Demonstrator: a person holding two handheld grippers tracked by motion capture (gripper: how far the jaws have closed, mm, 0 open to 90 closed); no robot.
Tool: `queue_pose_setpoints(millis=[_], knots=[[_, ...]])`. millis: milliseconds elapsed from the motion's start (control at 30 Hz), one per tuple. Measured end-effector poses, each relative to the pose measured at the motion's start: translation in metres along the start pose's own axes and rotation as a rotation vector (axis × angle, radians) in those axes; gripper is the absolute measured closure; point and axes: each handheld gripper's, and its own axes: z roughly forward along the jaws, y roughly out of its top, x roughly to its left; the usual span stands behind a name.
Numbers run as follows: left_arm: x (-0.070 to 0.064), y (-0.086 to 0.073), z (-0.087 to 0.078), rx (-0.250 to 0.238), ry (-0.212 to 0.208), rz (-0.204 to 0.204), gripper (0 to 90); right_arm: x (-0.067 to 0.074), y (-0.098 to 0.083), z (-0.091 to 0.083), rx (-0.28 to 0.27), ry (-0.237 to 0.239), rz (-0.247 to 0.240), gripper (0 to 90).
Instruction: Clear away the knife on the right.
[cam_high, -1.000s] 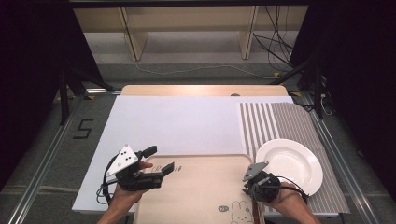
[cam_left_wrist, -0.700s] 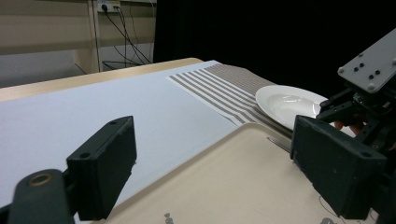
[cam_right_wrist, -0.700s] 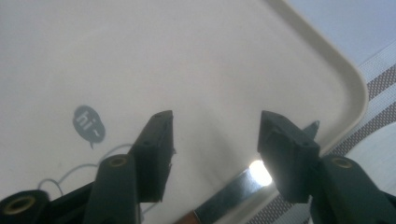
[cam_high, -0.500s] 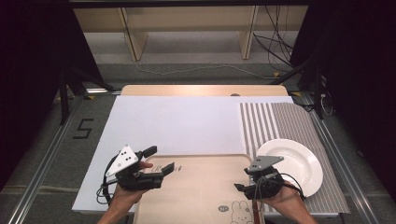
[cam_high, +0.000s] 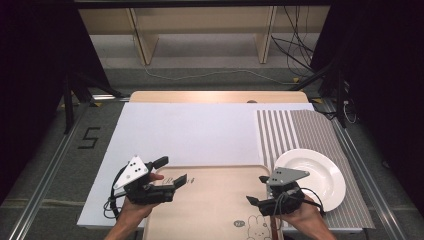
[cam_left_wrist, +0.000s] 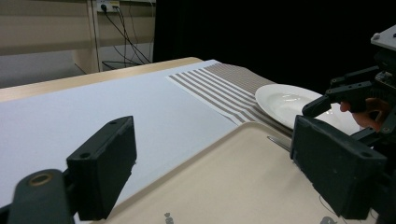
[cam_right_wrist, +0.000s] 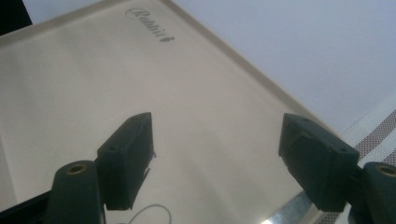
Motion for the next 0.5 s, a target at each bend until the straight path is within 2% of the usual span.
queue_pose_setpoints(millis=[67,233,267,367,500], knots=[[0.000,0.000,0.000,-0.001,0.001,-0.001,14.5,0.000,0.000,-0.001,-0.009,0.000,0.004,26.5],[0.000,0.000,0.000,-0.001,0.000,-0.002,14.5,0.002,0.002,-0.009,-0.079,-0.004,0.025,25.5],[0.000,0.000,0.000,-0.001,0.000,-0.002,14.5,0.002,0.002,-0.009,-0.079,-0.004,0.025,25.5],[0.000,0.000,0.000,0.000,-0.001,0.001,14.5,0.001,0.002,-0.014,-0.131,0.000,0.050,23.9],[0.000,0.000,0.000,0.000,-0.002,-0.002,14.5,0.000,0.002,-0.020,-0.163,-0.003,0.057,20.9]])
